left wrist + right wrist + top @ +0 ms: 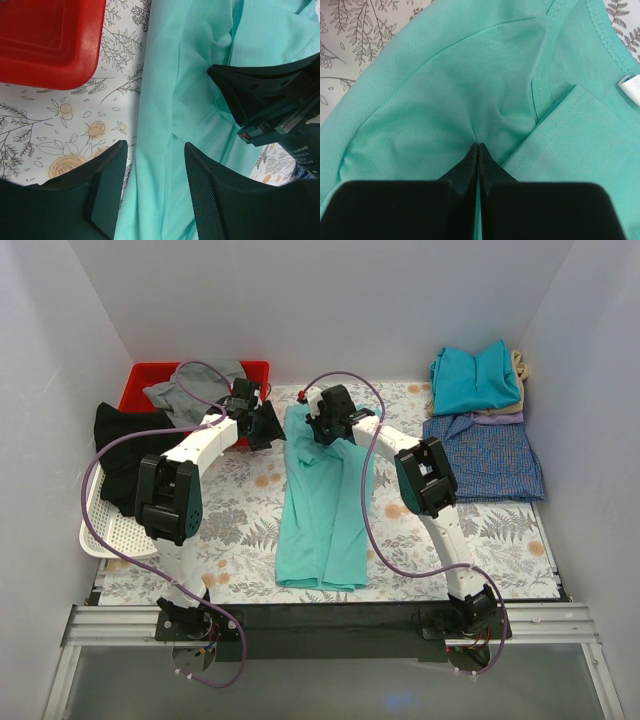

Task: Fold and stack the t-shirts
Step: Fold the tshirt

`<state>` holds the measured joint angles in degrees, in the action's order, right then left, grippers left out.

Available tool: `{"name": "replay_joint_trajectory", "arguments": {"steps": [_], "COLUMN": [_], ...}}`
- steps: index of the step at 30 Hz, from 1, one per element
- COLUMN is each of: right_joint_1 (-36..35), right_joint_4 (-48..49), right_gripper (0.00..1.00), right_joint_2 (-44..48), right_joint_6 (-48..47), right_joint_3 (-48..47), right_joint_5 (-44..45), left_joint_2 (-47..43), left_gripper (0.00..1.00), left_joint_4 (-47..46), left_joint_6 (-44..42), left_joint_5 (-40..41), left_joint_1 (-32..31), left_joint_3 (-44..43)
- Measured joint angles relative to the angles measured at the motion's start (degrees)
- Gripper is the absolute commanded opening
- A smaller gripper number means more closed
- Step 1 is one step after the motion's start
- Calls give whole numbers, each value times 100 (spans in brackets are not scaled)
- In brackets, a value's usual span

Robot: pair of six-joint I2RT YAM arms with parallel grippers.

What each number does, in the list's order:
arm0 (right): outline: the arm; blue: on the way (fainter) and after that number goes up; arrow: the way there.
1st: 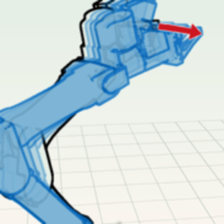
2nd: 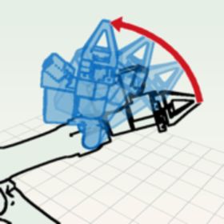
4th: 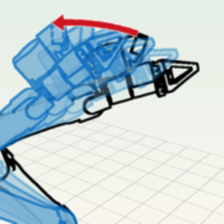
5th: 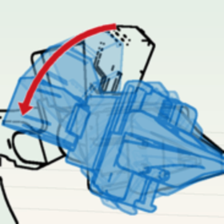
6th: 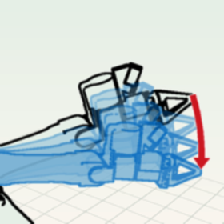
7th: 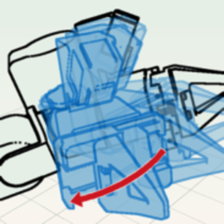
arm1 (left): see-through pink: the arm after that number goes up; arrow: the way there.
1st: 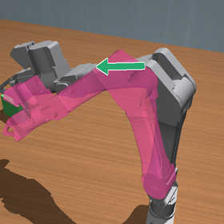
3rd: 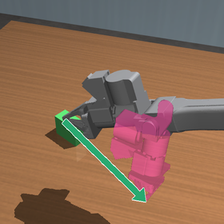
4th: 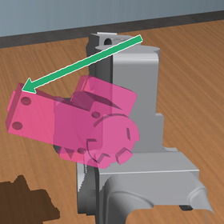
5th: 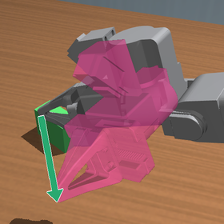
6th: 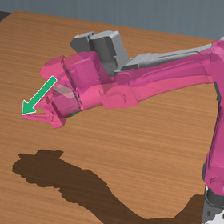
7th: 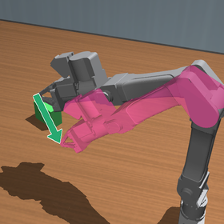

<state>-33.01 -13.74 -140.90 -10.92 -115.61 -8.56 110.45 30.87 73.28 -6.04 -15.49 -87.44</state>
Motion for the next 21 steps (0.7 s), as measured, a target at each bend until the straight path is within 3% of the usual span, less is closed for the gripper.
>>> {"name": "replay_joint_trajectory", "arguments": {"steps": [21], "right_joint_1": [-293], "right_joint_4": [-588], "right_gripper": [1], "right_joint_2": [651], "right_joint_6": [-308], "right_joint_3": [192], "right_joint_5": [621], "left_joint_2": [0], "left_gripper": [48], "left_joint_4": [-15], "left_joint_6": [0], "left_joint_5": [-66], "left_joint_1": [0], "left_joint_3": [46]}}
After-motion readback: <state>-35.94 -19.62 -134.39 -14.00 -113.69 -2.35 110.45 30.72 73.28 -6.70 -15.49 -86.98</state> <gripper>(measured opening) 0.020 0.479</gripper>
